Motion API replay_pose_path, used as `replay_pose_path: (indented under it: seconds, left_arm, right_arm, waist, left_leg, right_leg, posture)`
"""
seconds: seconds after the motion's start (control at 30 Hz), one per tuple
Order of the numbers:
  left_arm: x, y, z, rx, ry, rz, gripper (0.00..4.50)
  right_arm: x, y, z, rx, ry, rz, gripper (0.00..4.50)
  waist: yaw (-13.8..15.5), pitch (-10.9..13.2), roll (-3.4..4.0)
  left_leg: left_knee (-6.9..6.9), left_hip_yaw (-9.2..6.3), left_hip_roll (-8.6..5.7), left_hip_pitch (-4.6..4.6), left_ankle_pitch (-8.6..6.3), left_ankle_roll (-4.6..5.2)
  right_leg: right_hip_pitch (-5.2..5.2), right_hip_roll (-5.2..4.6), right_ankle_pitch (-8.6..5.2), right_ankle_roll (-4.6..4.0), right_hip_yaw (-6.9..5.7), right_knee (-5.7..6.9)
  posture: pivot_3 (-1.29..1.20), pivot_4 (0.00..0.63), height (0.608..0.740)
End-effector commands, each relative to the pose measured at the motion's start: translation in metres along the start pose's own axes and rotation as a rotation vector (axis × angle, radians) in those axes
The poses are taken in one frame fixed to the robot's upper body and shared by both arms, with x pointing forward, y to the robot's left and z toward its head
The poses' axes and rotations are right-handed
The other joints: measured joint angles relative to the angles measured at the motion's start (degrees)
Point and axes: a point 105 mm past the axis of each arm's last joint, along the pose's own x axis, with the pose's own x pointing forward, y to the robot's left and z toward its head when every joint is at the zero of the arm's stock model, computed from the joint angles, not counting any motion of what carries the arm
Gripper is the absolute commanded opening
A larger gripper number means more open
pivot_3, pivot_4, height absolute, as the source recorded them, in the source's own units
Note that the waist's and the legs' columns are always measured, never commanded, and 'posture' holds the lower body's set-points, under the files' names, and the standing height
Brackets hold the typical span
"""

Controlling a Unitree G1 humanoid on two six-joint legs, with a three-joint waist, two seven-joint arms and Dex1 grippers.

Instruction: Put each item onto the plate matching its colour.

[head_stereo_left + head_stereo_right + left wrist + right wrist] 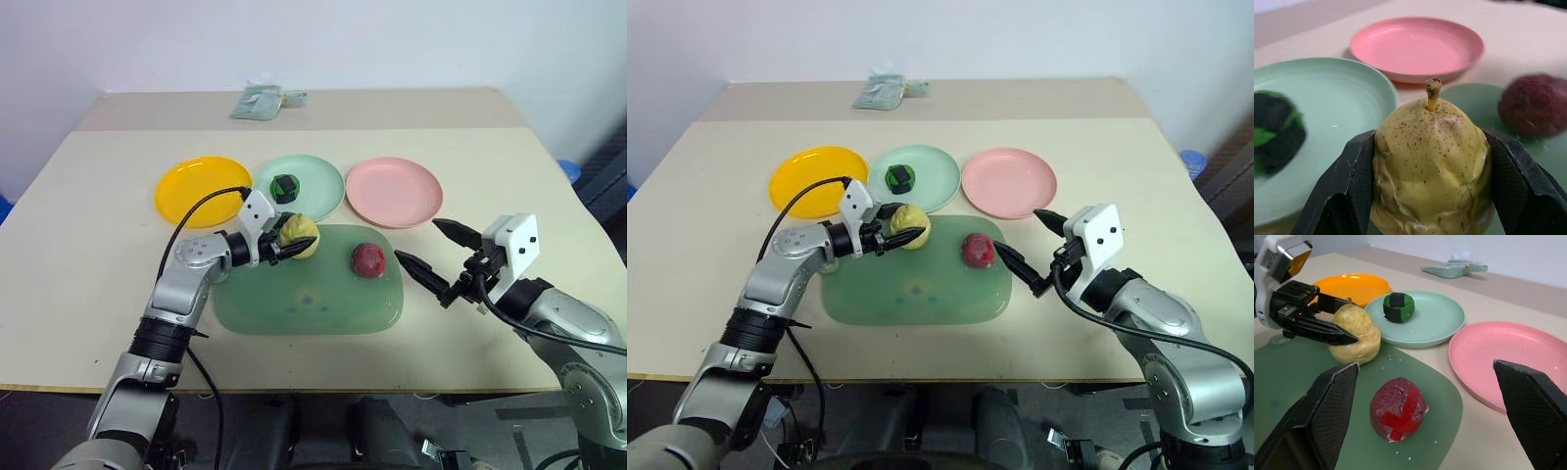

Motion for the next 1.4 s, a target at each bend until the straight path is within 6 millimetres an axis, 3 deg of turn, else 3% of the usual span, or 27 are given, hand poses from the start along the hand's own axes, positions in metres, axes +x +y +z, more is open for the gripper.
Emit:
replay_pose_path:
  seconds: [0.03,0.17,0.3,0.47,0.67,0.8,0.83,0.93,1.1,1.23,1.4]
  left_arm:
    - [-0.014,0.034,0.04,-0.025,-0.159,0.208,2.57]
    - [-0.038,0.085,0.052,-0.058,-0.218,0.537,2.57]
    - [-0.065,0.127,0.044,-0.001,-0.156,0.863,2.57]
    - [-0.067,0.145,0.031,-0.037,-0.141,1.007,2.57]
    - [-0.057,0.15,0.02,-0.095,-0.15,1.027,2.57]
    - [-0.059,0.146,0.018,-0.128,-0.172,0.995,4.45]
    - [-0.061,0.145,0.02,-0.131,-0.183,0.99,4.45]
    - [-0.07,0.138,0.029,-0.124,-0.216,0.934,4.45]
    - [-0.079,0.104,0.053,-0.124,-0.274,0.711,4.45]
    - [-0.095,0.039,0.058,-0.1,-0.224,0.267,4.45]
    - [-0.119,-0.007,0.05,-0.078,-0.094,-0.042,4.45]
  right_arm:
    - [-0.001,0.001,0.012,-0.042,-0.032,0.009,4.5]
    - [0.002,0.0,0.013,-0.045,-0.041,0.011,4.5]
    - [0.007,0.001,0.012,-0.044,-0.05,0.023,4.5]
    - [0.013,-0.002,0.01,-0.047,-0.056,0.035,4.5]
    - [0.019,-0.001,0.01,-0.048,-0.065,0.059,4.5]
    - [0.022,-0.002,0.01,-0.047,-0.067,0.071,4.5]
    - [0.022,-0.002,0.009,-0.045,-0.067,0.074,4.5]
    - [0.027,0.001,0.007,-0.031,-0.068,0.093,4.5]
    - [0.035,0.004,0.005,-0.013,-0.064,0.115,4.5]
    - [0.045,0.016,0.003,0.023,-0.068,0.208,4.5]
    - [0.05,0.021,-0.006,0.012,-0.025,0.31,4.5]
  waist:
    - [0.02,0.0,0.0]
    - [0.06,0.0,-0.02]
    - [0.0,0.0,-0.03]
    - [0.75,0.01,-0.06]
    - [1.22,0.03,-0.12]
    - [1.12,0.03,-0.12]
    - [1.03,0.03,-0.12]
    - [0.71,0.02,-0.11]
    - [-0.01,0.02,-0.11]
    - [-0.56,0.0,-0.07]
    - [-0.05,-0.02,-0.02]
  left_leg:
    - [0.0,0.0,0.0,0.0,0.0,0.0]
    - [0.02,0.0,0.0,0.0,0.0,0.0]
    - [0.01,0.01,-0.01,0.01,0.0,0.0]
    - [0.04,0.02,-0.03,0.01,0.0,0.0]
    - [0.1,0.02,-0.08,-0.03,-0.01,0.01]
    - [0.09,0.02,-0.07,-0.03,-0.01,0.01]
    - [0.09,0.02,-0.07,-0.03,-0.01,0.01]
    - [0.06,0.03,-0.06,-0.03,-0.01,0.01]
    - [0.04,0.02,-0.03,-0.02,0.0,0.0]
    - [-0.01,0.03,-0.01,-0.01,0.0,0.0]
    - [-0.06,0.04,0.02,0.08,-0.01,0.0]
  right_leg:
    - [0.0,0.0,0.0,0.0,0.0,0.0]
    - [0.0,0.0,0.0,0.0,0.0,0.0]
    - [0.01,0.01,0.0,0.01,0.0,0.0]
    - [0.01,0.0,0.0,0.01,-0.01,0.02]
    - [0.0,-0.04,0.01,0.02,-0.01,0.02]
    - [-0.02,-0.03,0.01,0.02,-0.01,0.04]
    - [-0.03,-0.03,0.01,0.02,-0.01,0.06]
    - [-0.06,-0.03,0.01,0.02,0.0,0.09]
    - [-0.06,-0.02,0.0,0.01,0.0,0.11]
    - [-0.08,-0.01,0.0,0.0,0.02,0.09]
    - [0.03,0.0,-0.02,-0.03,0.02,0.02]
  posture:
    - [0.0,0.15,0.74]
    - [0.0,0.15,0.74]
    - [0.0,0.15,0.74]
    - [0.0,0.15,0.74]
    - [0.0,0.15,0.74]
    - [0.0,0.15,0.74]
    - [0.0,0.15,0.74]
    - [0.0,0.15,0.74]
    - [0.0,0.15,0.74]
    - [0.0,0.15,0.74]
    - [0.0,0.15,0.74]
